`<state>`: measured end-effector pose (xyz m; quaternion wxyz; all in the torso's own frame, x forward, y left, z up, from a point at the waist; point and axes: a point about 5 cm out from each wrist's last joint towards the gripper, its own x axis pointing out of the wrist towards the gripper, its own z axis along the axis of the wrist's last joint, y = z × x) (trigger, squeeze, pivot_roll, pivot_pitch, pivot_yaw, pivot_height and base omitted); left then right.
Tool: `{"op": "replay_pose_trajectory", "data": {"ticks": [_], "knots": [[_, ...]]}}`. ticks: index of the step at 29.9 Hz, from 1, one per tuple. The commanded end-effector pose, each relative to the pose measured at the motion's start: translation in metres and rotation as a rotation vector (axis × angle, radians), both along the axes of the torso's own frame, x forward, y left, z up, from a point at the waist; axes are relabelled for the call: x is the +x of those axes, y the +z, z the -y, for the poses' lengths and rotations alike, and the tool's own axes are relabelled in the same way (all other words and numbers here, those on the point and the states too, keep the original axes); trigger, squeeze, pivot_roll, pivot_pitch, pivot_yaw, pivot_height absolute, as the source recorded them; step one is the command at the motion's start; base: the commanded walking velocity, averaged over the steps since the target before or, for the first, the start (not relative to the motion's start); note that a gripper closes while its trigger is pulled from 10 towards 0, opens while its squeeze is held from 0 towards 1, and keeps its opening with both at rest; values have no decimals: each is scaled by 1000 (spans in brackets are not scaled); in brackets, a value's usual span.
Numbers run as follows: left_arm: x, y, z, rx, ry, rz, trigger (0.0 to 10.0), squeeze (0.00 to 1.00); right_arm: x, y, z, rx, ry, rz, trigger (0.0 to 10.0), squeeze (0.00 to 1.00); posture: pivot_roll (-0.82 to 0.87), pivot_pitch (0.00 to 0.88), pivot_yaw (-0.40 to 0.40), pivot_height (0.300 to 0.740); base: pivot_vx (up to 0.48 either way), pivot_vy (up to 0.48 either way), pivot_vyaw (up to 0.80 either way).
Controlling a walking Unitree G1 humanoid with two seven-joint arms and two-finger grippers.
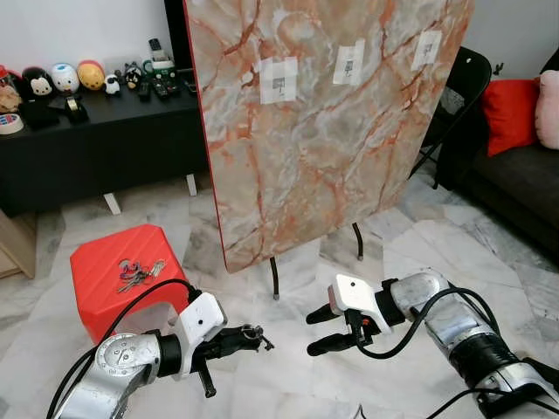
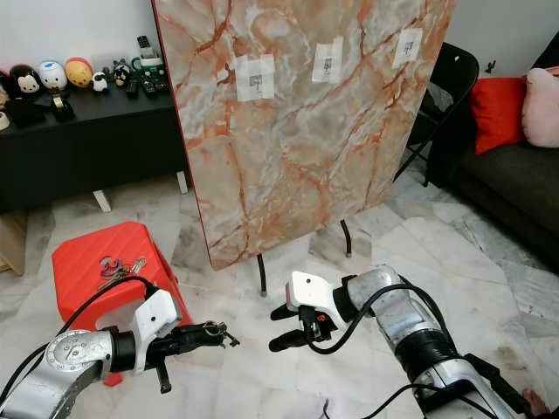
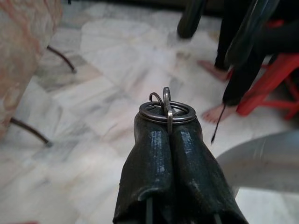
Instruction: Hang keys on a hook
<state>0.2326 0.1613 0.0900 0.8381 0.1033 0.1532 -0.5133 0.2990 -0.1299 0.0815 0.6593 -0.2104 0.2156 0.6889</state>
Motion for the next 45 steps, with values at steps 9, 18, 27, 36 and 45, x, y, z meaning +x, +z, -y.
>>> {"op": "replay_pose_trajectory", "data": {"ticks": [9, 18, 27, 36, 45], "knots": [[-3, 15, 10, -93, -73, -15, 10000, 0, 5, 3, -7, 19, -1, 32, 10000, 0, 94, 0, -84, 740, 0, 0, 0], [-4, 15, 14, -104, -82, -35, 10000, 0, 6, 7, -16, 115, -16, 1, 10000, 0, 95, 0, -82, 740, 0, 0, 0], [-2, 17, 16, -108, -89, -38, 10000, 0, 3, 2, -21, 117, -2, -31, 4745, 0, 98, 0, -83, 740, 0, 0, 0], [0, 21, 20, -120, -99, -35, 10000, 0, -3, -6, -28, 91, 31, -57, 10000, 0, 101, 0, -85, 740, 0, 0, 0], [0, 23, 24, -130, -113, -36, 10000, 0, -4, -7, -32, 101, 39, -71, 10000, 0, 103, 0, -86, 740, 0, 0, 0]]}}
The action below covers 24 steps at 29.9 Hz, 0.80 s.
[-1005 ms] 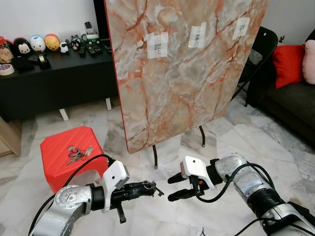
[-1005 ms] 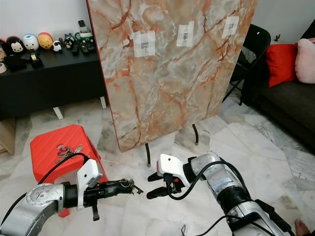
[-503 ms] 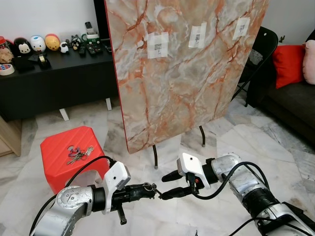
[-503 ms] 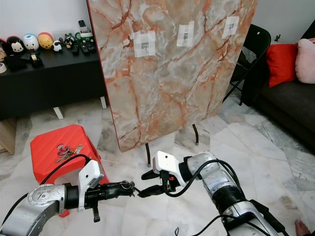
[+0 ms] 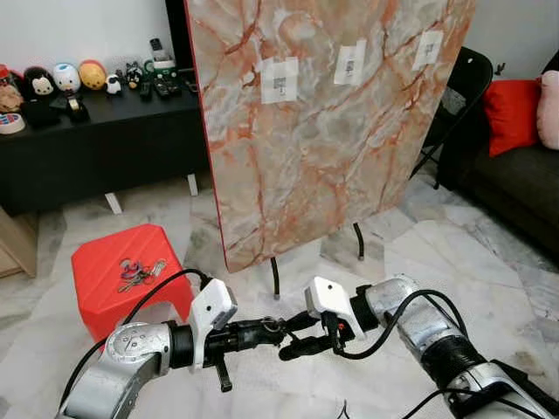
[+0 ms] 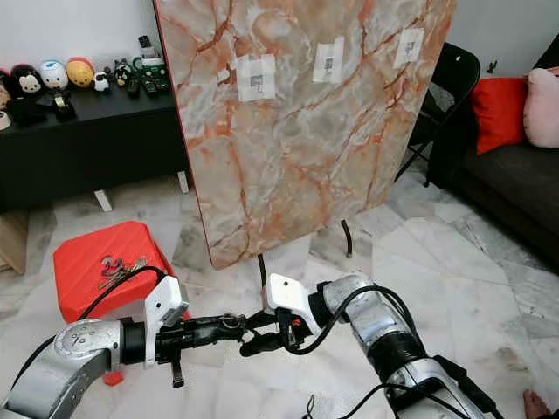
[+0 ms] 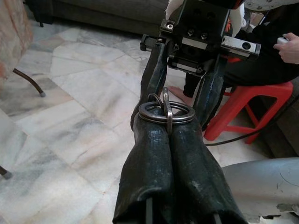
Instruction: Hang keys on a hook
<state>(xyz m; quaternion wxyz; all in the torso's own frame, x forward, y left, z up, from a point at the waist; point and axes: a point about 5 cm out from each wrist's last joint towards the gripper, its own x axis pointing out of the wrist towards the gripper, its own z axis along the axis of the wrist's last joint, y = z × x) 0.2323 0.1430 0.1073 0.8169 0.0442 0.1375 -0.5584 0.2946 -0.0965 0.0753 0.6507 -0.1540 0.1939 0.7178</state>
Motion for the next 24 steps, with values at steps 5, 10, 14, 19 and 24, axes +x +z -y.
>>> {"op": "replay_pose_trajectory", "data": {"ticks": [5, 10, 14, 19, 24], "knots": [[1, 6, 6, -7, -25, 13, 10000, 0, 1, -1, 1, -7, -7, -16, 0, 0, 103, 0, -86, 740, 0, 0, 0], [1, 5, 5, -6, -23, 11, 10000, 0, 1, -1, 1, -11, -4, -18, 0, 0, 104, 0, -87, 740, 0, 0, 0], [1, 5, 5, -5, -19, 10, 10000, 0, 1, -1, 2, -16, -5, -18, 0, 0, 104, 0, -88, 740, 0, 0, 0], [2, 5, 5, -4, -17, 9, 10000, 0, 2, -1, 2, -15, -6, -21, 0, 0, 105, 0, -88, 740, 0, 0, 0], [2, 4, 5, -2, -15, 8, 10000, 0, 1, -2, 1, -12, -2, -27, 0, 0, 105, 0, -88, 740, 0, 0, 0]]}}
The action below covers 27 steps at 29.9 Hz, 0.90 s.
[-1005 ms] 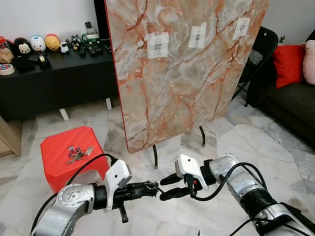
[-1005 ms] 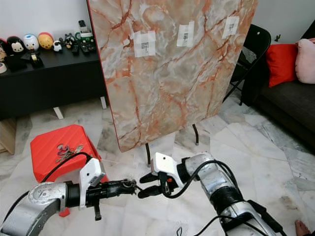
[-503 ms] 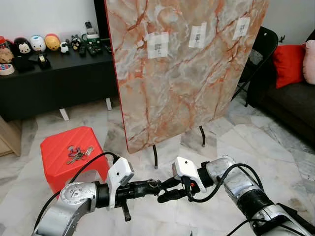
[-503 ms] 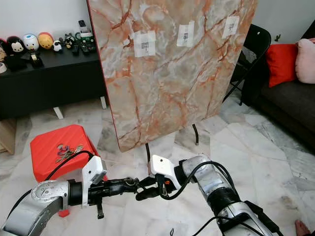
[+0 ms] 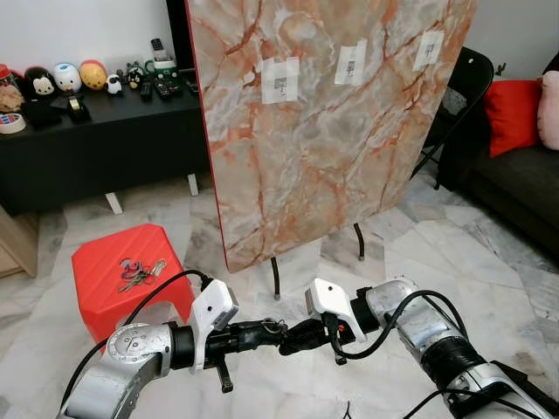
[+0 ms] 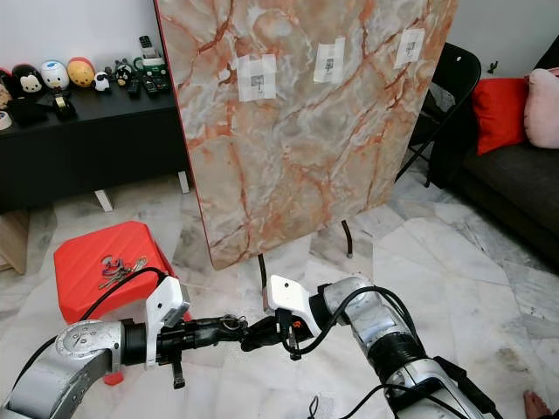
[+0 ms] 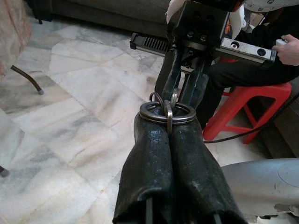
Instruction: Hang keys on a hook
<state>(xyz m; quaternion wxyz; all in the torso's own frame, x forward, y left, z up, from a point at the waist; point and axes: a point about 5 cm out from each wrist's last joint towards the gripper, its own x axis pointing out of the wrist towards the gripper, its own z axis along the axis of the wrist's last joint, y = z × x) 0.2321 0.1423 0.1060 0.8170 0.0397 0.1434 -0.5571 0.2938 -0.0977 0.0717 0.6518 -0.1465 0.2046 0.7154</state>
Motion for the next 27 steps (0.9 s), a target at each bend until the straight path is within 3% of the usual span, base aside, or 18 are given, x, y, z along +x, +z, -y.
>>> {"op": "replay_pose_trajectory", "data": {"ticks": [1, 15, 16, 17, 27], "knots": [[2, 5, 4, -1, -19, 22, 10000, 0, 1, 2, -1, -6, 9, -4, 0, 0, 105, 0, -88, 740, 0, 0, 0], [5, 2, 4, 13, 8, 18, 10000, 0, 1, 3, -2, 1, 15, -11, 0, 0, 102, 0, -88, 740, 0, 0, 0], [5, 1, 3, 17, 4, 18, 10000, 796, 1, 3, -2, 0, 15, -10, 0, 0, 102, 0, -89, 740, 0, 0, 0], [4, -1, 3, 30, 1, 10, 10000, 1000, 2, 3, -2, -1, 15, -9, 0, 0, 102, 0, -89, 740, 0, 0, 0], [5, -4, 1, 43, 10, -4, 10000, 1000, 2, 4, -1, -5, 17, -11, 0, 0, 103, 0, -91, 740, 0, 0, 0]]}}
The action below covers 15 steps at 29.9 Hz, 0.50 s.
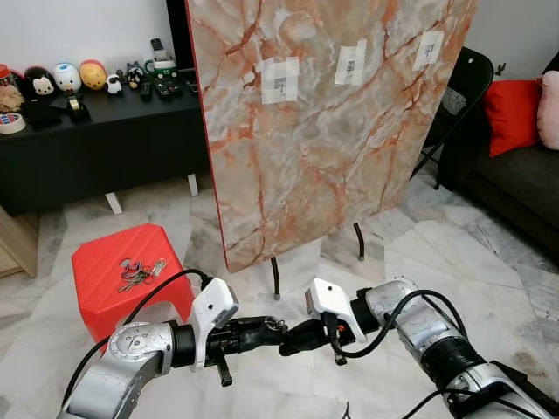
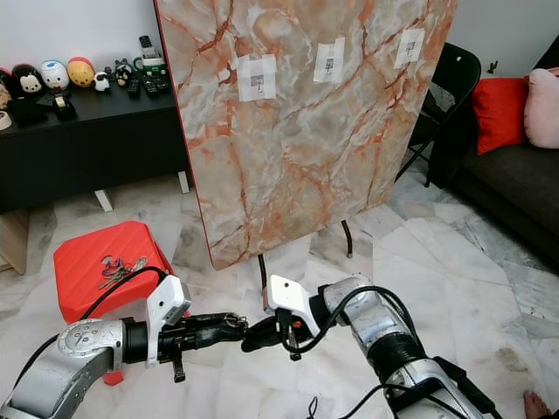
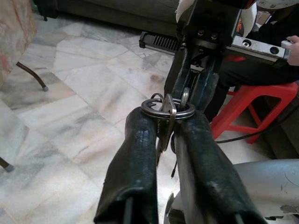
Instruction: Hang keys on a hook
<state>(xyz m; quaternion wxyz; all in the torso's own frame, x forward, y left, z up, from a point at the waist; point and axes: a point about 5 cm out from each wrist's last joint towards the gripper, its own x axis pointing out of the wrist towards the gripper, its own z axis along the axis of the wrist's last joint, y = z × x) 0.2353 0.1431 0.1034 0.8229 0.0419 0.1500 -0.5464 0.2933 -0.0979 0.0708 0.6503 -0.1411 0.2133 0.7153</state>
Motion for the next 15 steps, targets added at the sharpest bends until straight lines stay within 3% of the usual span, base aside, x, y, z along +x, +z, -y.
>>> {"op": "replay_pose_trajectory", "data": {"ticks": [1, 4, 7, 12, 13, 14, 15], "knots": [[1, -1, 2, 33, -15, -1, 10000, 1000, 2, 5, -1, 1, 20, 8, 0, 0, 103, 0, -91, 740, 0, 0, 0], [0, -4, -1, 69, -18, -7, 10000, 1000, 2, 5, -1, 0, 20, 9, 0, 0, 102, 0, -91, 740, 0, 0, 0], [-1, -13, -12, 168, 4, -15, 10000, 1000, 2, 6, 3, -4, 19, 9, 0, 0, 101, 0, -90, 740, 0, 0, 0], [-1, -17, -23, 199, 50, -20, 10000, 1000, 3, 6, 9, -14, 3, 7, 0, 0, 102, 0, -90, 740, 0, 0, 0], [-1, -19, -28, 210, 72, -24, 10000, 839, 4, 6, 12, -18, -10, 6, 0, 0, 97, 0, -90, 740, 0, 0, 0], [0, -21, -30, 218, 85, -26, 10000, 839, 4, 6, 14, -20, -18, 6, 0, 0, 96, 0, -90, 740, 0, 0, 0], [1, -25, -38, 228, 136, -24, 10000, 0, 5, 6, 18, -24, -36, 5, 0, 0, 93, 0, -89, 740, 0, 0, 0]]}}
